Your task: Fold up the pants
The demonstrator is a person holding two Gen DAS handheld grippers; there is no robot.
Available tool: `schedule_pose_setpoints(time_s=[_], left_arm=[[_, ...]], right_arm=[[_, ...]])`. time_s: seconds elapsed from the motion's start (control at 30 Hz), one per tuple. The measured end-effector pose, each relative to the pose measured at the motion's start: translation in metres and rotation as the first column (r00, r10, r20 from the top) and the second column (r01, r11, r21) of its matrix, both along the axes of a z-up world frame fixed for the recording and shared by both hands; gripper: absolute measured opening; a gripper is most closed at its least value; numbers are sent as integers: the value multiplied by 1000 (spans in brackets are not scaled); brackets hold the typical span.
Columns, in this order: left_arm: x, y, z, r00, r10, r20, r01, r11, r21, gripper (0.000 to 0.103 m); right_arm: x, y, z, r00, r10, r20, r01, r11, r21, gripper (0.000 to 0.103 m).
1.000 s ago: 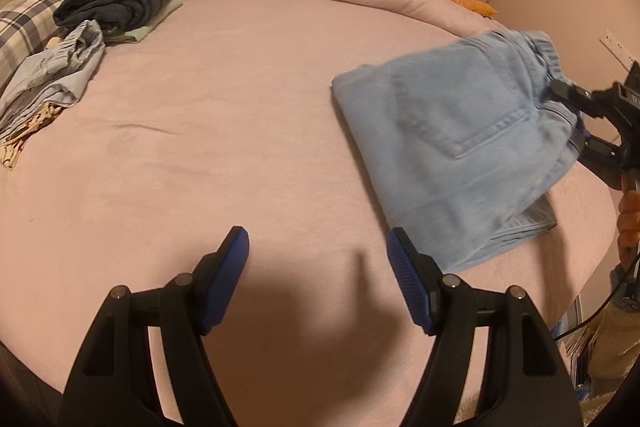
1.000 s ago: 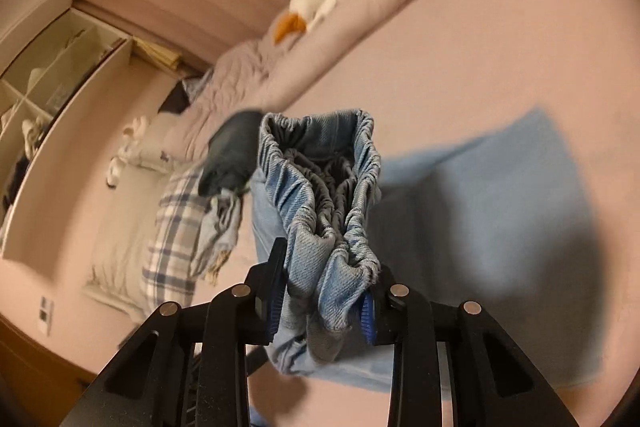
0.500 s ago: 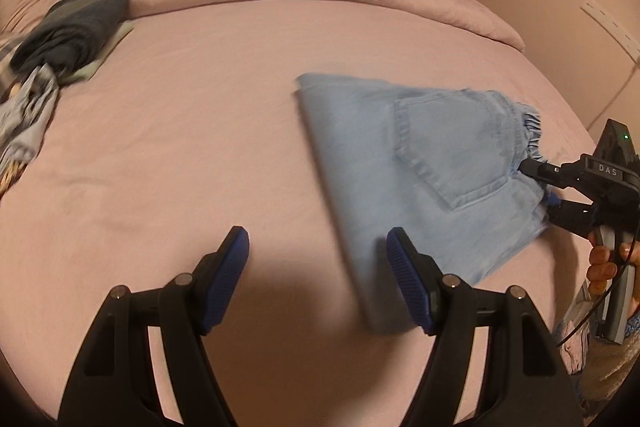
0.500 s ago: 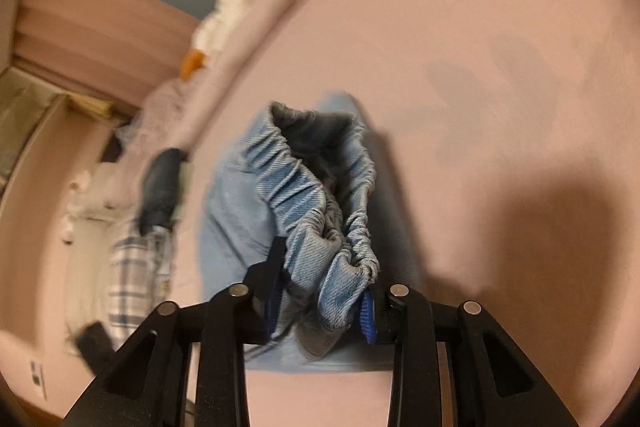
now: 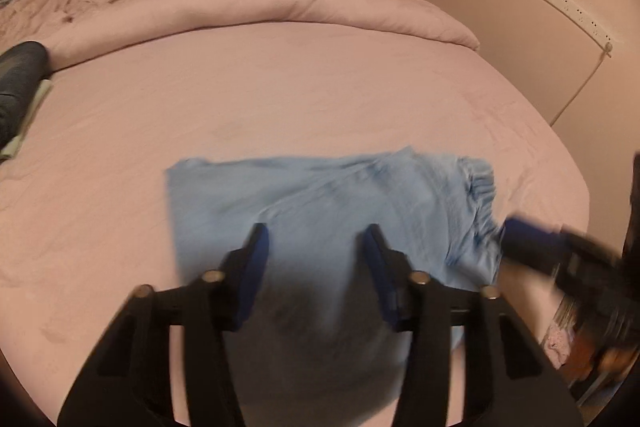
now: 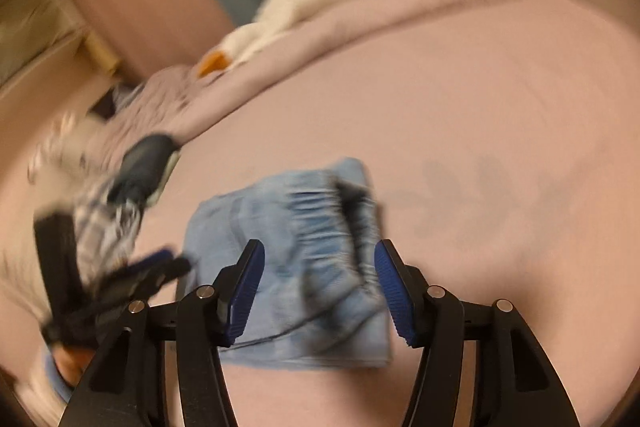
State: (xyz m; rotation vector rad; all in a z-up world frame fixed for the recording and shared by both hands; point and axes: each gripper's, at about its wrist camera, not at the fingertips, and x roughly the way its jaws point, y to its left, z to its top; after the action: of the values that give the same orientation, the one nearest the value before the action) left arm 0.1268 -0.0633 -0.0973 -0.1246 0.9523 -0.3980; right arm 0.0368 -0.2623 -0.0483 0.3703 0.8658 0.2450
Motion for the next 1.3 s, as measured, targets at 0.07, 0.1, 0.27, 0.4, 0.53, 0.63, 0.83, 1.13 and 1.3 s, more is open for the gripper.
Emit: schedule_pose_setpoints(time_s=[0.07,0.1,0.27,0.4,0.53,0.63,0.83,1.13,1.3], left_arm=[[10,-8,-6,999,-23,-35,22,999,-28,11],[17,-13,-14,997,-29,-70,27,999,-21,11],[27,-22,-36,992,-32,-122,35,999,25,12],[23,-18,-33,993,-30,-115,32,999,15,13],[6,-9,-24,996,-19,-91,23,999,42,16],[-11,0,-20,996,-20,-85,24,999,42,21],[-41,6,-24,995,-43,-93,54,991,121,29],[-53,9,-30,994,-44,-97,60,985,164,29],[-61,12,-27,995,-39,-93,53,987,153,29]], right_arm=[[1,19,3,997,71,29,-69,997,-46,43],[2,28,1,994,103,33,-101,993,-67,39],[11,46,-32,982,173,-74,-183,971,-153,25],[18,38,-48,981,160,-111,-175,974,-146,12],[27,39,-35,974,183,-130,-202,969,-145,12],[27,45,-18,974,219,-63,-225,968,-110,13],[59,65,-13,975,218,-37,-220,954,-203,14],[79,60,-24,981,155,-116,-175,966,-192,13],[53,59,-11,975,202,-88,-215,958,-188,23]])
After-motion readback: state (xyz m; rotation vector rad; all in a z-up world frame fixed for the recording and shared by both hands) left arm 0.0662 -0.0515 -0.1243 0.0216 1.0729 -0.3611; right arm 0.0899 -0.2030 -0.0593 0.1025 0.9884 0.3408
